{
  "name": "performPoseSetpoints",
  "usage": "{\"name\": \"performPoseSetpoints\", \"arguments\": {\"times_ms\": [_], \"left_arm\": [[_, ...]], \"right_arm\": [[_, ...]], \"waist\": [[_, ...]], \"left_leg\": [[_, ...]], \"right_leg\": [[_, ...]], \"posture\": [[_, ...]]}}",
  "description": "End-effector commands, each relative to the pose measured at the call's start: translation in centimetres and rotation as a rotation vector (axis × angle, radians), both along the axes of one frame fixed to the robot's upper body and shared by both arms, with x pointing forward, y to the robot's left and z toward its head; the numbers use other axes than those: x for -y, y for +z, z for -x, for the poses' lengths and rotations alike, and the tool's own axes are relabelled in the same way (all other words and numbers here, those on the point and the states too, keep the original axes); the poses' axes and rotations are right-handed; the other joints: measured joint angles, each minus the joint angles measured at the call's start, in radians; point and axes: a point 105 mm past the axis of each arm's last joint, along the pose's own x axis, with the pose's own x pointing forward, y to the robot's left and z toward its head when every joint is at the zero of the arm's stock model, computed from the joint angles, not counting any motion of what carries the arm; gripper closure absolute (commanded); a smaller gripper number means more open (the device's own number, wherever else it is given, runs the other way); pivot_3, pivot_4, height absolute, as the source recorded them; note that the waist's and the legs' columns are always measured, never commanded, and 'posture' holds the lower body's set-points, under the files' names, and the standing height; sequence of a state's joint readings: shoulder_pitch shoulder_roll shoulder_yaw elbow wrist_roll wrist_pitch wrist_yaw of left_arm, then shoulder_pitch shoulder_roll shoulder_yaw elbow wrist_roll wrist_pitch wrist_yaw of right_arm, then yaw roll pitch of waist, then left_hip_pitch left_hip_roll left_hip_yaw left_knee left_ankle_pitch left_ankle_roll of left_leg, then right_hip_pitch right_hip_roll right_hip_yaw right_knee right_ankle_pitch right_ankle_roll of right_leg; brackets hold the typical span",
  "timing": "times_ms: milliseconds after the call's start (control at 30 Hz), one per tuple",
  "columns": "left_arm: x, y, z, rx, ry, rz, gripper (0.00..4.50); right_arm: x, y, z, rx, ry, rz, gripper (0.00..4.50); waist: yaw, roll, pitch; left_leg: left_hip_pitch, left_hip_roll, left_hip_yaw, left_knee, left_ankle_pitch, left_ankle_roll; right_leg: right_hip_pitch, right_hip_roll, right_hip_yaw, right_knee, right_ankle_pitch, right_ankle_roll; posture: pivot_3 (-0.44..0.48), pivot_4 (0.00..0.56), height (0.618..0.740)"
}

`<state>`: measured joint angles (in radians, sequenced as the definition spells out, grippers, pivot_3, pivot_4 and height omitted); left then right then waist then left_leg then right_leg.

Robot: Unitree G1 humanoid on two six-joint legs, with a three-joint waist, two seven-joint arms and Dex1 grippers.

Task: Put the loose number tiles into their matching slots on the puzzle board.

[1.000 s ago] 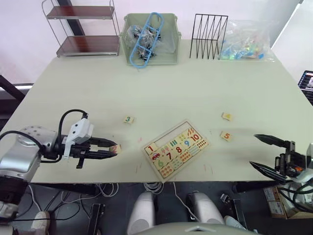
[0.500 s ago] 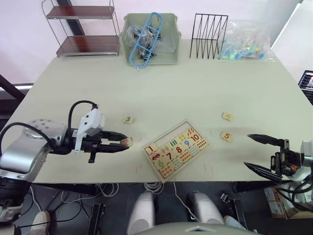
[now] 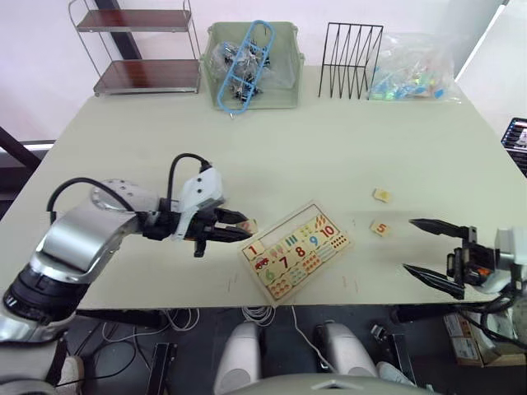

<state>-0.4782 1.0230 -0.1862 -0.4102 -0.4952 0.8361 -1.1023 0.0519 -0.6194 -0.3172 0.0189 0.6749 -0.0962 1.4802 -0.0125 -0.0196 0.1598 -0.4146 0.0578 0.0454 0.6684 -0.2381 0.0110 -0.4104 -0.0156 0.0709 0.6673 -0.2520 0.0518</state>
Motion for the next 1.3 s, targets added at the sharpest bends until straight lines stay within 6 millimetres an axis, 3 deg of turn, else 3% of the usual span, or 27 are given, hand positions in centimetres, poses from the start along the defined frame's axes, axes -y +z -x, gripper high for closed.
{"name": "performPoseSetpoints", "arguments": {"times_ms": [33, 500, 733, 1300], "left_arm": [[0.7, 0.0, 0.0, 0.019, 0.028, -0.065, 3.55], [3.1, -1.5, -1.0, -0.044, 0.094, -0.138, 3.55], [2.9, -2.8, -1.2, -0.094, 0.121, -0.19, 3.55], [3.9, -2.7, -2.0, -0.113, 0.119, -0.224, 3.55]], "right_arm": [[0.0, 0.5, 0.0, 0.043, 0.0, 0.005, 0.0], [-0.3, 0.4, -0.3, 0.054, -0.012, -0.004, 0.0], [-0.4, 0.2, -0.4, 0.05, -0.012, -0.004, 0.0], [-0.4, 0.0, -0.2, 0.049, -0.028, -0.005, 0.0]], "waist": [[0.0, 0.0, 0.0], [0.0, 0.0, 0.0], [0.0, 0.0, 0.0], [0.001, 0.0, 0.0]], "left_leg": [[0.0, 0.0, 0.0, 0.0, 0.0, 0.0], [0.0, -0.001, -0.001, 0.0, 0.0, 0.0], [0.0, -0.001, -0.001, 0.0, 0.0, 0.0], [0.0, -0.001, -0.001, 0.001, 0.0, 0.0]], "right_leg": [[0.0, 0.0, 0.0, 0.0, 0.0, -0.001], [0.0, 0.0, 0.0, 0.0, 0.001, -0.001], [0.001, 0.0, 0.0, 0.0, 0.001, -0.001], [0.001, 0.0, 0.0, 0.0, 0.001, -0.001]], "posture": [[0.0, 0.15, 0.74], [0.0, 0.15, 0.74], [0.0, 0.15, 0.74], [0.0, 0.15, 0.74]]}}
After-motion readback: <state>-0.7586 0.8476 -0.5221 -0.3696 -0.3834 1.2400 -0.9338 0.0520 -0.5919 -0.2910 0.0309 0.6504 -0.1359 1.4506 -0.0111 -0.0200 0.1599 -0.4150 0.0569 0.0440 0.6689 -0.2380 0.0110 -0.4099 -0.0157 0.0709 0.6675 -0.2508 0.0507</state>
